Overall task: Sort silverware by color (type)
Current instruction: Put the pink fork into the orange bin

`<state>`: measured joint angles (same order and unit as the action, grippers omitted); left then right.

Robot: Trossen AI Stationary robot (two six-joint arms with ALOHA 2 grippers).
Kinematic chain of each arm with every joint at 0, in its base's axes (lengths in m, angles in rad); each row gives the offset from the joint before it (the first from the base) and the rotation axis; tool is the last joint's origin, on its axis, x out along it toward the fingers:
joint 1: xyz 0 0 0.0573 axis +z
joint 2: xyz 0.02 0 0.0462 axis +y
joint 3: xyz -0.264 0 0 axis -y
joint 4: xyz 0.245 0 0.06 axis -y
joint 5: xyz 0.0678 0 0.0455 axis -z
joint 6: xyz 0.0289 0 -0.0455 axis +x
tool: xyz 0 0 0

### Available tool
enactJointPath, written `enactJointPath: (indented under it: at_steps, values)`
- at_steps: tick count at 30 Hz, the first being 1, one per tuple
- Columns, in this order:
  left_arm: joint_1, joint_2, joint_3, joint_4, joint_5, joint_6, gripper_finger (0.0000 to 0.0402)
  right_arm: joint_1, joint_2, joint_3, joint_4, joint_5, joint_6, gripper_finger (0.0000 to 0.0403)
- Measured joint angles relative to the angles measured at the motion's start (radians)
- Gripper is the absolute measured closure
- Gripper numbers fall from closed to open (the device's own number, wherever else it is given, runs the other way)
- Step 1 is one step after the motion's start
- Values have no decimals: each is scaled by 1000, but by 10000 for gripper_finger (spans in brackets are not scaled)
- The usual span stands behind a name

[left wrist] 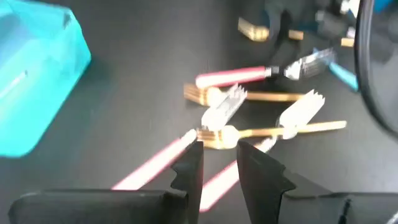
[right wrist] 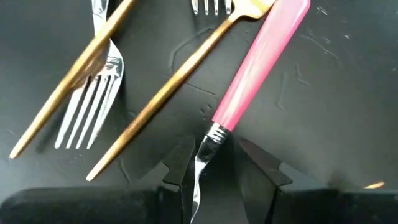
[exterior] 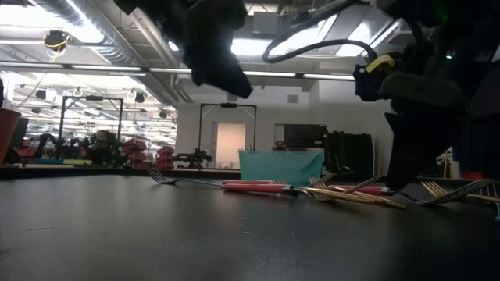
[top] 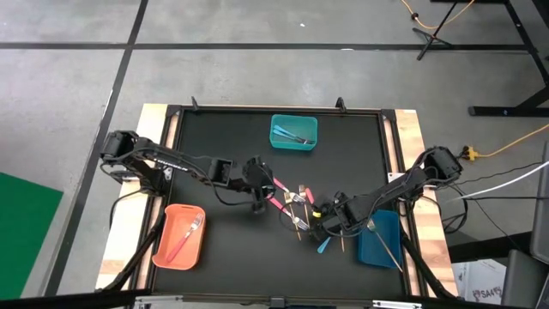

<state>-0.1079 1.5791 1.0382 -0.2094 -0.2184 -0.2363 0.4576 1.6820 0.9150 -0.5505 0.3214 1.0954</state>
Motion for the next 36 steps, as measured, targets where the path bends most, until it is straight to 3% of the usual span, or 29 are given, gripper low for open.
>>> enactJointPath:
  at_steps: [12, 20, 30, 36]
  values:
    - [-39, 1, 0, -279, 0, -45, 311, 0, 50, 1, 27, 17, 0, 303]
    - [-51, 1, 0, -278, 0, -50, 311, 0, 53, 1, 27, 24, 0, 308]
    - [-76, -10, -1, -281, 0, -68, 311, 0, 53, 1, 28, 30, 0, 393]
    - [-99, -50, -1, -283, -1, -73, 311, 0, 54, 2, 24, 34, 0, 391]
